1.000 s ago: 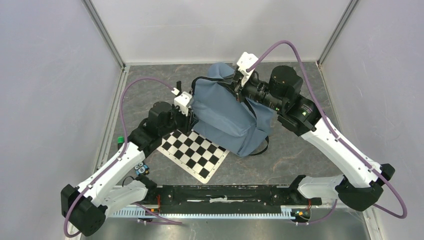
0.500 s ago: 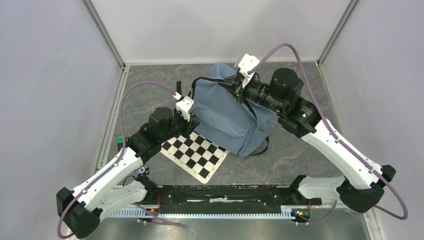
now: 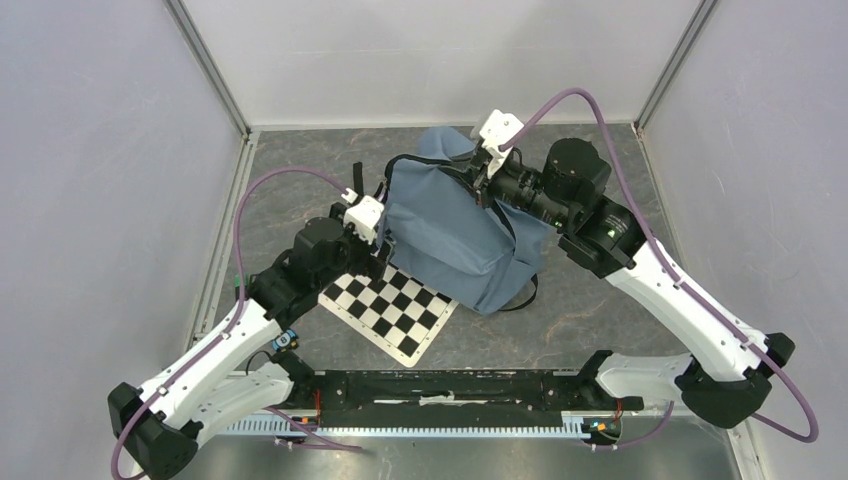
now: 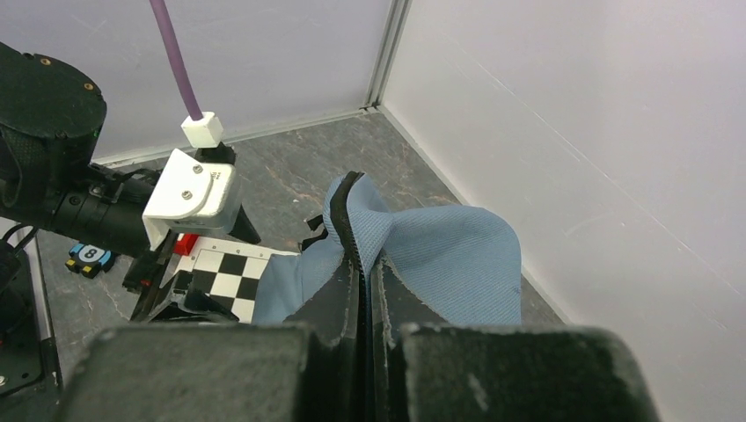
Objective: Pack the student bag
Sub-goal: Unzip the student bag at the center of the board.
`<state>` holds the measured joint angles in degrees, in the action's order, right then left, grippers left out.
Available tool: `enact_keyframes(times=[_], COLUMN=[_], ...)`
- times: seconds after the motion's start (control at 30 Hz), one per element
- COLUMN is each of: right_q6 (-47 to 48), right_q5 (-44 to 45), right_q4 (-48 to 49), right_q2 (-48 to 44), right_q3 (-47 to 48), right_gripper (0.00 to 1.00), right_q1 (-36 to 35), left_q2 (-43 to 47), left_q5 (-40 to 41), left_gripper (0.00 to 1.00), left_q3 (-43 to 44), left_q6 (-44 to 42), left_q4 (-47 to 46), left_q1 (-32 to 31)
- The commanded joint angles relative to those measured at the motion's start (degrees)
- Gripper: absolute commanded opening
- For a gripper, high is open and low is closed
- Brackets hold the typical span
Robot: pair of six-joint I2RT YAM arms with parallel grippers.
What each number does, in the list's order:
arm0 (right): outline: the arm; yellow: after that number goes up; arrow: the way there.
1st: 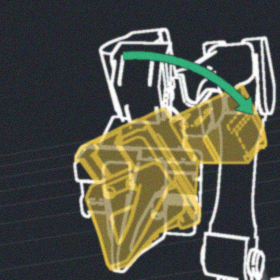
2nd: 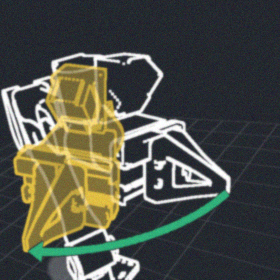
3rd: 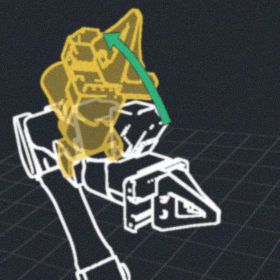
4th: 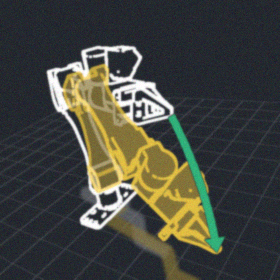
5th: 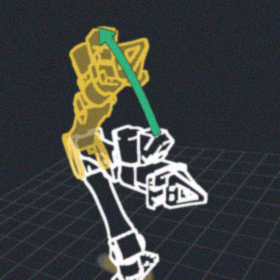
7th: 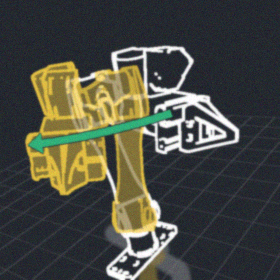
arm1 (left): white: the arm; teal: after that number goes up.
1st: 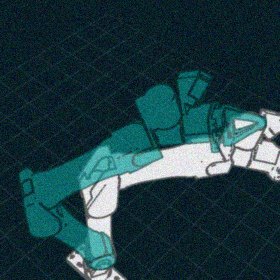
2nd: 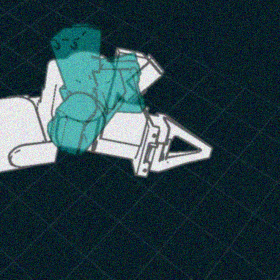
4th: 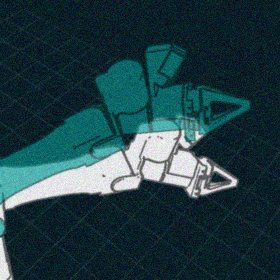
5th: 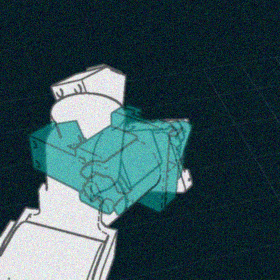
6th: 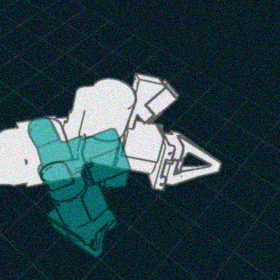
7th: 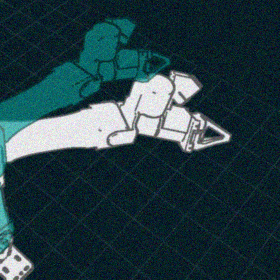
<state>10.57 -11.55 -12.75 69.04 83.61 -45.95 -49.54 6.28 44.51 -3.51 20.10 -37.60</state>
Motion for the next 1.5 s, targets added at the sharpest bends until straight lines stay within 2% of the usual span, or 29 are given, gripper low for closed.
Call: enact_keyframes(times=[0.0, 0.13, 0.2, 0.37, 0.6, 0.67, 0.73, 0.83, 0.97, 1.3, 1.4, 1.47], right_q6=[0.5, 0.4, 0.6, 0.8, 0.8, 0.8, 0.8, 0.7, 0.8, 0.3, 0.4, 0.5], right_q5=[-1.5, -1.9, -1.6, -1.3, -1.6, -1.8, -2.0, -2.1, -2.0, -2.6, -2.7, -2.7], right_q4=[12.9, 13.0, 12.9, 12.9, 12.9, 12.9, 12.9, 11.2, 11.1, 10.8, 10.6, 10.5], right_q2=[-4.8, -5.5, -5.9, -6.4, -6.3, -6.3, -6.0, -5.7, -5.4, -4.1, -3.9, -3.9], right_q3=[1.2, 0.9, 0.7, 0.2, 0.6, 0.8, 0.9, 1.2, 1.0, 1.8, 2.0, 2.0], right_gripper=[0.00, 0.00, 0.00, 0.00, 0.00, 0.00, 0.00, 0.00, 0.00, 0.00, 0.00, 0.00], right_q1=[-0.3, -0.3, -0.2, -0.3, -0.3, -0.3, -0.3, -0.3, -0.2, -0.3, -0.3, -0.3], left_q2=[0.8, 1.7, 1.5, -1.3, -3.8, -3.9, -3.4, -1.7, -0.1, -1.3, -2.2, -2.5], left_q5=[-3.8, -11.0, -12.8, -13.8, -13.9, -13.2, -12.4, -12.7, -14.1, -17.2, -19.1, -19.2], left_gripper=[0.94, 0.91, 0.84, 0.71, 0.62, 0.53, 0.40, 0.34, 0.19, 0.20, 0.14, 0.05], left_q3=[-0.1, -3.7, -4.0, -2.2, -0.5, -0.2, -0.4, -1.5, -2.5, -1.9, -1.3, -1.1], left_q6=[-11.9, -14.4, -14.4, -14.4, -13.1, -12.7, -12.3, -11.6, -11.1, -11.6, -11.2, -10.8], left_q4=[-5.9, -13.9, -16.0, -15.7, -15.6, -15.6, -16.2, -17.0, -16.3, -15.6, -15.3, -15.0], left_q1=[0.5, 0.9, 1.0, 2.0, 2.8, 2.9, 2.9, 2.8, 2.9, 2.8, 2.9, 2.9])
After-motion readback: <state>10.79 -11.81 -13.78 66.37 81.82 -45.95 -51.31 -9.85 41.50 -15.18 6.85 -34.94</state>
